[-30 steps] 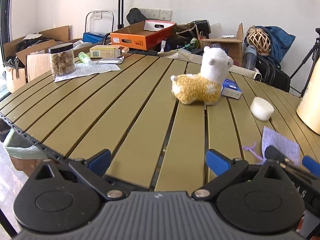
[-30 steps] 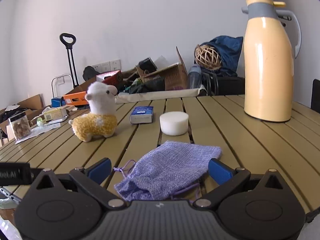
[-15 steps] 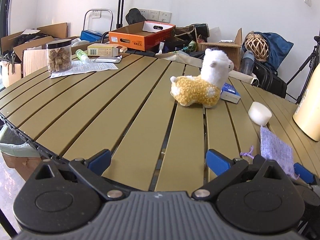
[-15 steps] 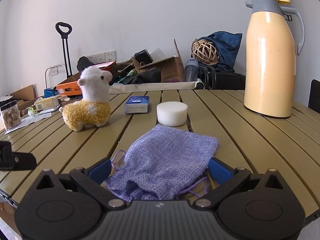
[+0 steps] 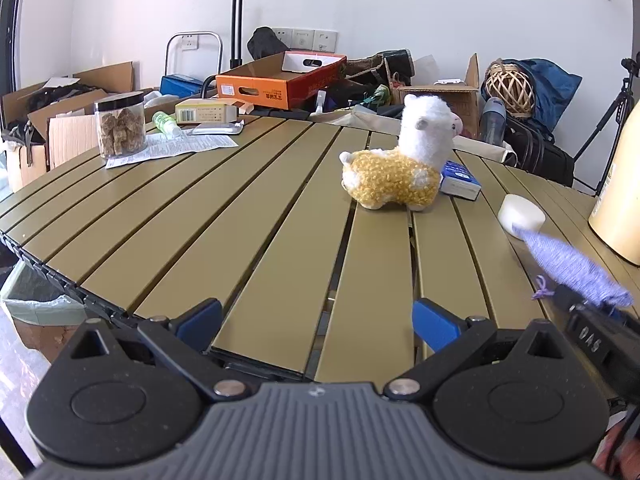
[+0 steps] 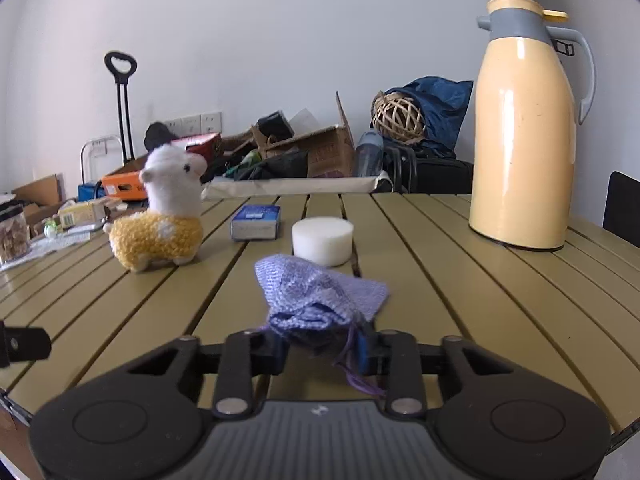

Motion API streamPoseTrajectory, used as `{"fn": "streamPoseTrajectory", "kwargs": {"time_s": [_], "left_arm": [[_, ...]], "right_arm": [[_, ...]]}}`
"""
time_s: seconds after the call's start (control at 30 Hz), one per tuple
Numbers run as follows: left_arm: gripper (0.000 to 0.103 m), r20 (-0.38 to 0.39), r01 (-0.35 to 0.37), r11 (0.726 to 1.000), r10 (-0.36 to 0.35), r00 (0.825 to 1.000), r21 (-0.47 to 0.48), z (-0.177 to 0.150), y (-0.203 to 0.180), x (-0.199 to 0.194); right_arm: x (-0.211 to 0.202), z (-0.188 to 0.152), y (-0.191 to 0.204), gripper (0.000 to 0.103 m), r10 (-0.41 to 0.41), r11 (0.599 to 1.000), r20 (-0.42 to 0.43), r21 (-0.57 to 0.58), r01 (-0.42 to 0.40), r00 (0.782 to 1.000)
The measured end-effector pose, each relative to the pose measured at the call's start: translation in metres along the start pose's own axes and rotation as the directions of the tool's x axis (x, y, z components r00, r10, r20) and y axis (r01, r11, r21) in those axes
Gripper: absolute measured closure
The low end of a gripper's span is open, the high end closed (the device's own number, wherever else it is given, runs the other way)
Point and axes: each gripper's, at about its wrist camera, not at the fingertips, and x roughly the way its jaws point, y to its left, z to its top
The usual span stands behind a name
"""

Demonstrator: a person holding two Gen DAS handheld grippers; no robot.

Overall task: Collect trash
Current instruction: 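Lift the lavender pouch off the table with the right gripper, then close left gripper on the white llama plush while right gripper holds the pouch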

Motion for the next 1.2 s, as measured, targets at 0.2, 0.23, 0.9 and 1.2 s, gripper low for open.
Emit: {"fn": "streamPoseTrajectory", "kwargs": {"time_s": [0.2, 0.23, 0.9, 1.2], "left_arm": [[0.000, 0.001, 0.004, 1.000, -0.005, 1.000, 0.024, 0.002, -0.010, 0.005], [0.000, -0.001, 0.012, 1.000, -0.012, 1.000, 0.024, 0.003, -0.012, 0.007], [0.000, 0.111, -0.053, 0.984, 0.034, 0.993, 0.171, 0.091, -0.083, 0.065], [0.000, 0.098, -0.044, 0.979, 0.025, 0.995, 0.199, 0.107, -0.110, 0.110]], "right_arm": [[-0.012, 0.009, -0.012, 0.086, 0.014, 1.000, 0.073, 0.015, -0.015, 0.997], [-0.013, 0.010, -0.015, 0.086, 0.014, 1.000, 0.078, 0.026, -0.016, 0.997], [-0.027, 0.022, -0.099, 0.087, -0.100, 0.976, 0.149, 0.208, 0.068, 0.984], [-0.029, 0.016, -0.140, 0.087, -0.165, 0.961, 0.135, 0.247, 0.128, 0.977]]}}
